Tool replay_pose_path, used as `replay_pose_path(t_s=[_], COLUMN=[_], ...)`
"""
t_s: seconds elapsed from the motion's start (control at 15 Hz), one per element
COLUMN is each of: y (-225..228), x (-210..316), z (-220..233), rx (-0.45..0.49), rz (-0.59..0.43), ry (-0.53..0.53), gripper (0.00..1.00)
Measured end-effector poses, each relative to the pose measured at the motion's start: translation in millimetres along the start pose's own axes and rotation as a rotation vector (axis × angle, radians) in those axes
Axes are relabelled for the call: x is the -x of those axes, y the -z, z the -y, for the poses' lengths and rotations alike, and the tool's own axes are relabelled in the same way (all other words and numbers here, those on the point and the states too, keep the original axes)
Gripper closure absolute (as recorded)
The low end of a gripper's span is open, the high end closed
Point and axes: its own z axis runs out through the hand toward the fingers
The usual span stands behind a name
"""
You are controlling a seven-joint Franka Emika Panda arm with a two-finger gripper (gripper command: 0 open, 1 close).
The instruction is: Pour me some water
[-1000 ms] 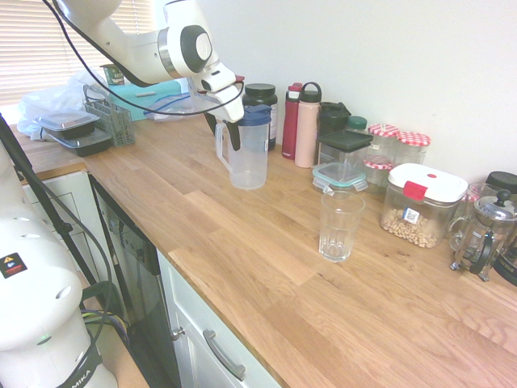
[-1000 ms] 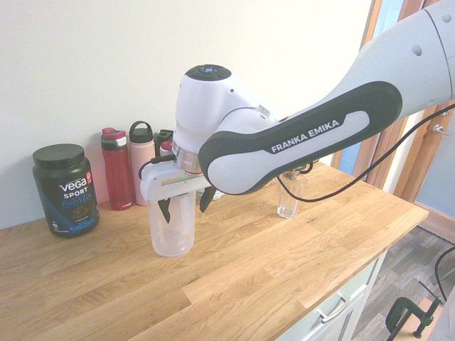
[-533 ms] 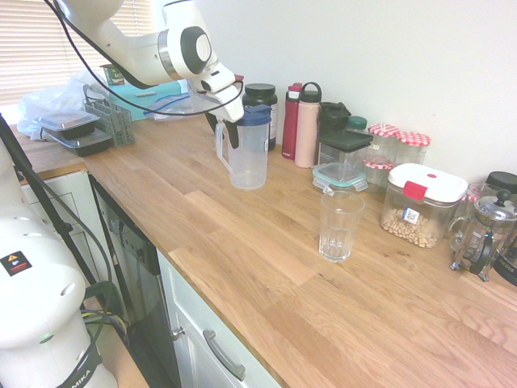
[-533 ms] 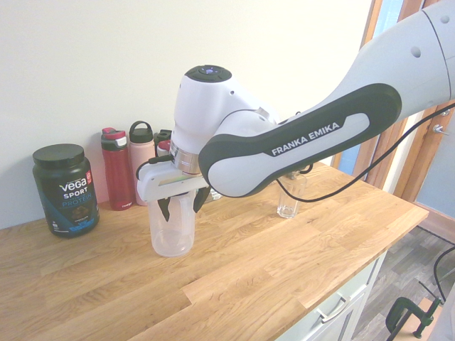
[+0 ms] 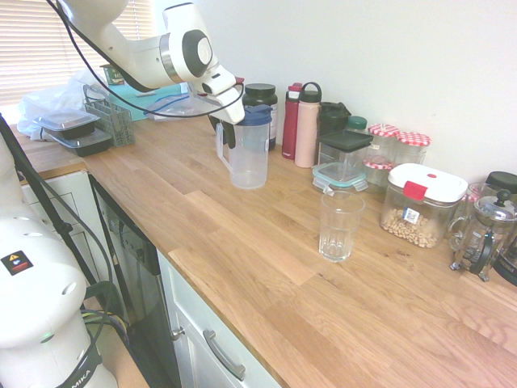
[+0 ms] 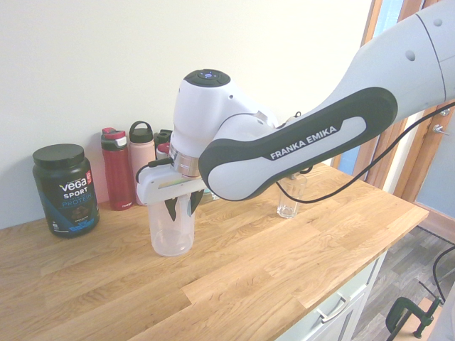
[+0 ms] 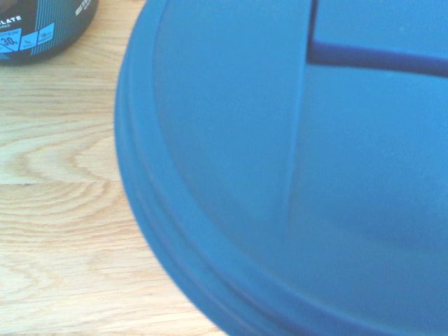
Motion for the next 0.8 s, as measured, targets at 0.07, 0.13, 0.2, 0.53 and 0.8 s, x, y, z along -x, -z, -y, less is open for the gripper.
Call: replay_pose_path(t_s=[0.07, 0.13, 0.2, 0.53, 0.8], y=[0, 0, 0, 3, 45], x=[1, 3, 4, 6, 14], z=[0, 1, 1, -5, -35], rx=[-0.001, -0.001, -0.002, -0.018, -0.068], rz=[-0.002, -0.006, -0.006, -0.008, -0.039], ry=[0.006, 0.012, 0.015, 0.019, 0.042], gripper=[1.0, 1.0, 1.0, 1.0, 1.0])
